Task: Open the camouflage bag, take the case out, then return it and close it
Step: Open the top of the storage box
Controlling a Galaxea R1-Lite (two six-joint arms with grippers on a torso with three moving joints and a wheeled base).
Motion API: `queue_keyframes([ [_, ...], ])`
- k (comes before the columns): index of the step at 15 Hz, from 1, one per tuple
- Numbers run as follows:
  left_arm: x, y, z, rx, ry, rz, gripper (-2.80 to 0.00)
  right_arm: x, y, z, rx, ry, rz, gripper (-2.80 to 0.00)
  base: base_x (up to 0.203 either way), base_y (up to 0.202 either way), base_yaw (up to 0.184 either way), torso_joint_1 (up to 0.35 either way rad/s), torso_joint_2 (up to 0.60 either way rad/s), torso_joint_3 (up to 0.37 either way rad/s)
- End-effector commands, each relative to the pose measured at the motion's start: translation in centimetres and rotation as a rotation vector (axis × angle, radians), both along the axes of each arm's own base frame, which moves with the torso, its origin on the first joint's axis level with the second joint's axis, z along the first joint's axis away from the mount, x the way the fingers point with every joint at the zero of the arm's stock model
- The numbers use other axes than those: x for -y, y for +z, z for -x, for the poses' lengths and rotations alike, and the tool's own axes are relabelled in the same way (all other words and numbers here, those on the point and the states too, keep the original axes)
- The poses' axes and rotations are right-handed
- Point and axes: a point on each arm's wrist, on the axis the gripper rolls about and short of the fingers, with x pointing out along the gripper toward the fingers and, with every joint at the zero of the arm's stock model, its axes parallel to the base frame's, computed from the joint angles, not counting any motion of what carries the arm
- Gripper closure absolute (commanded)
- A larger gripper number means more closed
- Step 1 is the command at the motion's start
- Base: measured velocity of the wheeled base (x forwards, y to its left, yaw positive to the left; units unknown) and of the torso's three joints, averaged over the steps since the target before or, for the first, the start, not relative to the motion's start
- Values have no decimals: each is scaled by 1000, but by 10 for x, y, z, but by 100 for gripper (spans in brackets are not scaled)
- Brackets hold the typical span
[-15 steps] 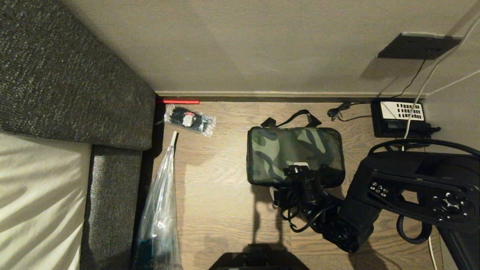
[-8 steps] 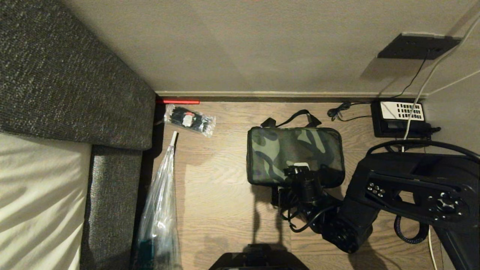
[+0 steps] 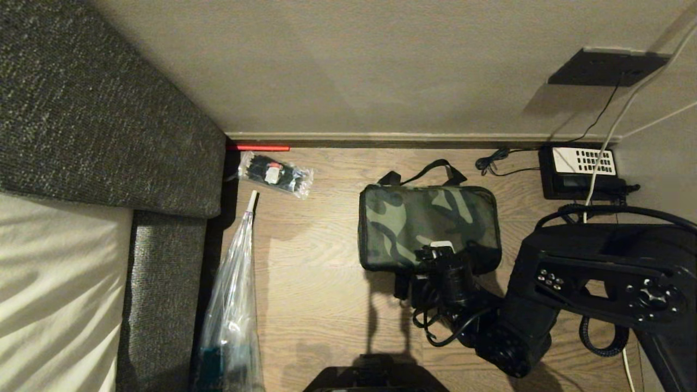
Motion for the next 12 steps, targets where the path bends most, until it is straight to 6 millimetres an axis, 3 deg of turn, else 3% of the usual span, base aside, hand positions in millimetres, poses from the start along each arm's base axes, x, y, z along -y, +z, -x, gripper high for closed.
queue_keyframes([
  [1,0,0,0,0,1,0,0,7,5,10,-3,7,29,0,0,0,0,0,0,0],
  [5,0,0,0,0,-1,0,0,16,10,20,7,-20,50,0,0,0,0,0,0,0],
  [12,0,0,0,0,1,0,0,38,12,12,14,-106,59,0,0,0,0,0,0,0],
])
